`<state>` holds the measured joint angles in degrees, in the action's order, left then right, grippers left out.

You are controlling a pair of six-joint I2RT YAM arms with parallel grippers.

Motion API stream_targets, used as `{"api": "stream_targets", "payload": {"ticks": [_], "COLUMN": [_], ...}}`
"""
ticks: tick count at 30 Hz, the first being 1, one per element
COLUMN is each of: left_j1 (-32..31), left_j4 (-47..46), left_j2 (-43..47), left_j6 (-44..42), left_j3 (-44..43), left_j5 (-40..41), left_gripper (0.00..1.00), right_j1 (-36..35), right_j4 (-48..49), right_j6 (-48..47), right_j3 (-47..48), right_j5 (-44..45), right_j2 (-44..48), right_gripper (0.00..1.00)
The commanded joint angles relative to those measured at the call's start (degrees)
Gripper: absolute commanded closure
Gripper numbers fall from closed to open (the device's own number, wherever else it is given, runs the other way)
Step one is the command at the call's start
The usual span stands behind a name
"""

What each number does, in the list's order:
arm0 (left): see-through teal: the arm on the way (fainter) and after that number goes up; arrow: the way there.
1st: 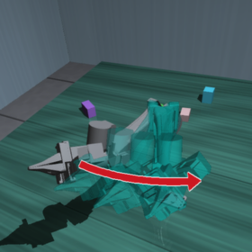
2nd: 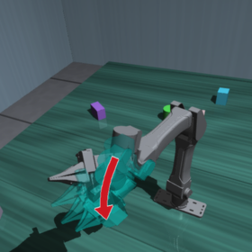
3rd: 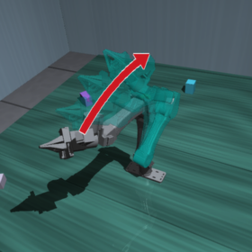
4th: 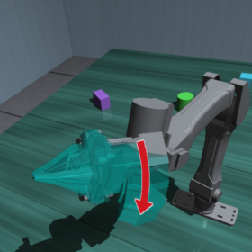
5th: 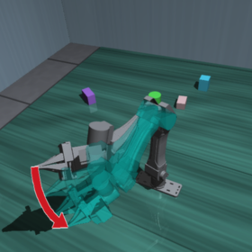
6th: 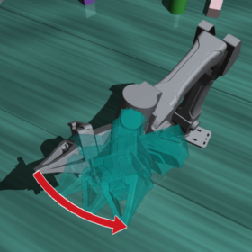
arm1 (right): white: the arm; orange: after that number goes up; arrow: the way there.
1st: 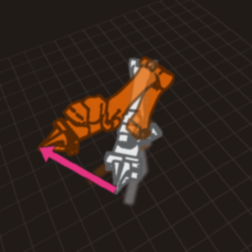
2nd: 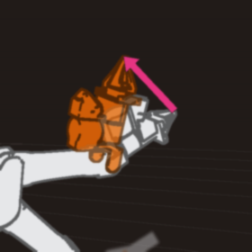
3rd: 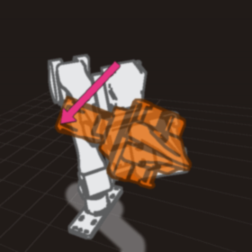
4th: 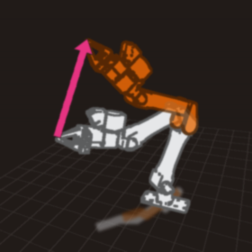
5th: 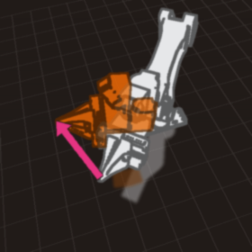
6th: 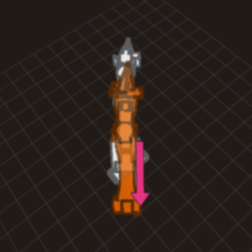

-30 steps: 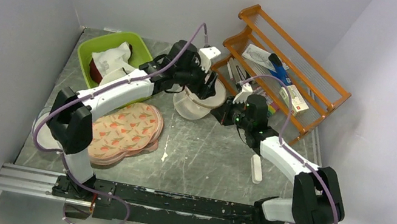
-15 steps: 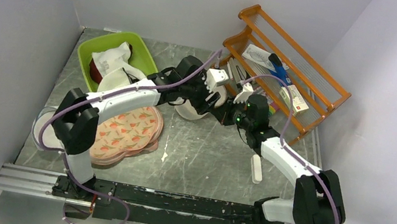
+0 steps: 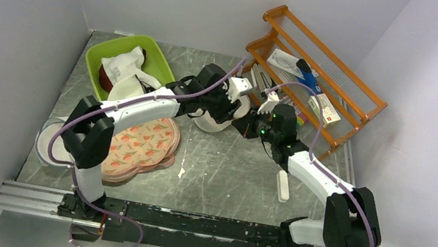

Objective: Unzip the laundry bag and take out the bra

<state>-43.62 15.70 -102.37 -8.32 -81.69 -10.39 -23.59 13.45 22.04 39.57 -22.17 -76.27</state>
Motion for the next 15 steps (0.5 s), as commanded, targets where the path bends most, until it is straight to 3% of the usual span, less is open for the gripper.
{"api": "stream_targets", "payload": {"ticks": [1, 10, 15], "left_j1": [-0.2, -0.3, -0.6], "left_j4": [-0.4, 1.4, 2.6], "left_j2": [-0.8, 0.2, 0.2], "left_j6": [0.0, 0.2, 0.6], "left_j3": [-2.4, -4.2, -5.5], "left_j5": [4.7, 4.3, 3.8], "left_gripper": [0.46, 0.63, 0.87], "right_j1": [-0.1, -0.1, 0.1], "right_j4": [1.0, 0.1, -0.9], "right_j6": [-0.1, 1.0, 1.9], "right_j3": [0.9, 0.3, 0.3], "right_j5": [-0.7, 2.2, 5.5], "right_j2": [0.8, 0.4, 0.2], "right_gripper": [1.0, 1.0, 1.0]}}
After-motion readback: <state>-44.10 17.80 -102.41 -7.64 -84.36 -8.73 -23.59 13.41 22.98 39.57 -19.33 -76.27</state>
